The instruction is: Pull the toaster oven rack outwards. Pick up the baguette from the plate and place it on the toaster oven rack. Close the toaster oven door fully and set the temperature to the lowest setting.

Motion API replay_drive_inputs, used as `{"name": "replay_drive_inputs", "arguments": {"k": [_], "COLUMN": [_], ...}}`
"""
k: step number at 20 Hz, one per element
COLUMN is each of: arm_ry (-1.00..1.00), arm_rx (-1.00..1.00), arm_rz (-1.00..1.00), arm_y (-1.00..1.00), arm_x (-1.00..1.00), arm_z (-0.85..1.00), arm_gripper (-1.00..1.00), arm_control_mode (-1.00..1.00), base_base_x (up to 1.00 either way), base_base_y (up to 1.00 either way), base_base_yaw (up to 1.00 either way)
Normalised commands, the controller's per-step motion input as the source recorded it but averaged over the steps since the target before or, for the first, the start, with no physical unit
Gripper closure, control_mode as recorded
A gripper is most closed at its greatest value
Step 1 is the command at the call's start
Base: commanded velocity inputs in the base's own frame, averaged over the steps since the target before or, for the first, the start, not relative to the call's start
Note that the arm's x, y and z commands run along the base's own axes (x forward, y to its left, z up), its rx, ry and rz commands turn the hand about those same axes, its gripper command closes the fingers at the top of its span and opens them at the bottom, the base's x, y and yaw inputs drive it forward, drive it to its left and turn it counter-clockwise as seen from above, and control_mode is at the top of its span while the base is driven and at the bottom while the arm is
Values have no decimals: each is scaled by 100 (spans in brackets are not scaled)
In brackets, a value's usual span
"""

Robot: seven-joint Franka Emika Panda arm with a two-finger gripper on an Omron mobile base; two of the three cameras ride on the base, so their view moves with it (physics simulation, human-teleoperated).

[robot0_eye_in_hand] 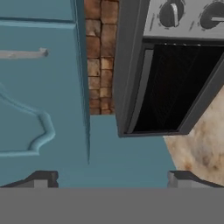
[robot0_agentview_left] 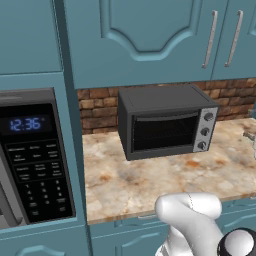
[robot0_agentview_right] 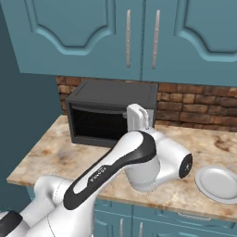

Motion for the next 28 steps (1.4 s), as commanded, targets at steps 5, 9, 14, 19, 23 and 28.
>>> {"name": "replay_drive_inputs", "arguments": {"k": [5,9,14,19,23,28], "arm_ry": [2,0,0,4,9,4], "arm_rx": [0,3,3,1,0,0], "arm_rz": [0,0,0,1,3,2], "arm_y": [-7,-10,-7,-5,-6,-15], "arm_x": [51,43,37,35,27,21], "arm_z": [-30,-34,-23,-5,-2,-11], "arm_gripper": [-100,-100,-100,-100,-100,-100], "arm_control_mode": [-100,-100,-100,-100,-100,-100], "base_base_x": [0,0,0,0,0,0], "base_base_y": [0,0,0,0,0,0], "base_base_yaw": [0,0,0,0,0,0]}}
